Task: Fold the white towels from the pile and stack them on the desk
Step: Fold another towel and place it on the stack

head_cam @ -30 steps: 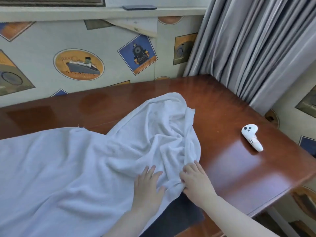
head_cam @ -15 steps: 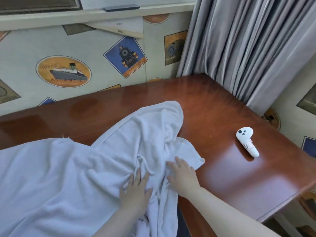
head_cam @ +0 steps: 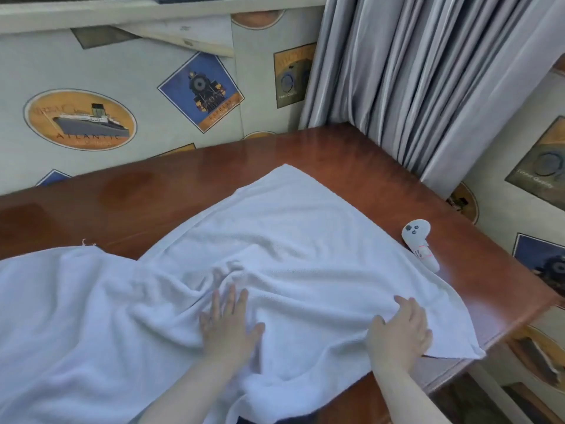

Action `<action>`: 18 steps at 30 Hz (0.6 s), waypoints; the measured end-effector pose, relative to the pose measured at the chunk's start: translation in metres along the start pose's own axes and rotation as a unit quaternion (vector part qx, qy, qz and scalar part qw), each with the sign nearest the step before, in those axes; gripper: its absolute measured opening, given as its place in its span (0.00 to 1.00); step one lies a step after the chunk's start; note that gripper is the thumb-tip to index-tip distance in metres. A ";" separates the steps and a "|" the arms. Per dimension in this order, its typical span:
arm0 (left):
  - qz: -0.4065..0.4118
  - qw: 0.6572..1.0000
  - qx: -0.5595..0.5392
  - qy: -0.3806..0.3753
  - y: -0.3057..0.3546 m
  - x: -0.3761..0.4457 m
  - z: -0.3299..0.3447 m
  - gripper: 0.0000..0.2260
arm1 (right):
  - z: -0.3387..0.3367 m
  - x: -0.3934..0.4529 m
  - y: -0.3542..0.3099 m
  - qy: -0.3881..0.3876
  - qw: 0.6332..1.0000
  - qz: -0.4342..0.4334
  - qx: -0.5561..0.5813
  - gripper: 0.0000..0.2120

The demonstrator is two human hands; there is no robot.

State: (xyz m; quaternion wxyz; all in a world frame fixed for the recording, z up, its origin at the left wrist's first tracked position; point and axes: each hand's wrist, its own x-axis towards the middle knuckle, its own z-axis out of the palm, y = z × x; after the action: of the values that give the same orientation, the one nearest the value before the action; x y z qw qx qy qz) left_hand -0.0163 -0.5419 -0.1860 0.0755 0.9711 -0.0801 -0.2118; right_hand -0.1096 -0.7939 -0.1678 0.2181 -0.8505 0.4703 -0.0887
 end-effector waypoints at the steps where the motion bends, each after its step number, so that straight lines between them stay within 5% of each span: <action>1: 0.024 0.999 0.012 0.019 0.000 -0.009 0.008 0.37 | 0.009 -0.017 -0.015 -0.016 0.996 -0.088 0.006 0.26; 4: 0.068 0.997 0.023 0.023 -0.015 -0.040 0.034 0.39 | 0.047 -0.081 -0.055 -0.228 0.904 -0.355 -0.064 0.27; 6: 0.031 0.999 -0.002 0.012 -0.038 -0.057 0.047 0.40 | 0.065 -0.107 -0.057 -0.333 0.842 -0.399 -0.144 0.30; 10: -0.100 0.995 -0.023 0.003 -0.096 -0.082 0.043 0.47 | 0.065 -0.079 -0.043 -0.288 0.887 -0.295 -0.211 0.35; 14: -0.227 0.971 -0.067 -0.016 -0.176 -0.125 0.038 0.51 | 0.076 -0.124 -0.104 -0.240 0.928 -0.224 -0.176 0.34; 16: -0.249 0.964 -0.087 -0.022 -0.207 -0.152 0.042 0.52 | 0.090 -0.195 -0.132 -0.255 0.873 -0.379 -0.169 0.33; 18: -0.258 0.961 -0.097 -0.017 -0.229 -0.173 0.047 0.54 | 0.100 -0.267 -0.142 -0.302 0.756 -0.559 -0.159 0.34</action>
State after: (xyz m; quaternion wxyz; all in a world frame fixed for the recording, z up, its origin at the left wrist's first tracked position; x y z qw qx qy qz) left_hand -0.1633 -0.2916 -0.2003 0.1102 0.9431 0.1931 -0.2471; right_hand -0.1106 -0.4751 -0.1772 0.1225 -0.9671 -0.1713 0.1424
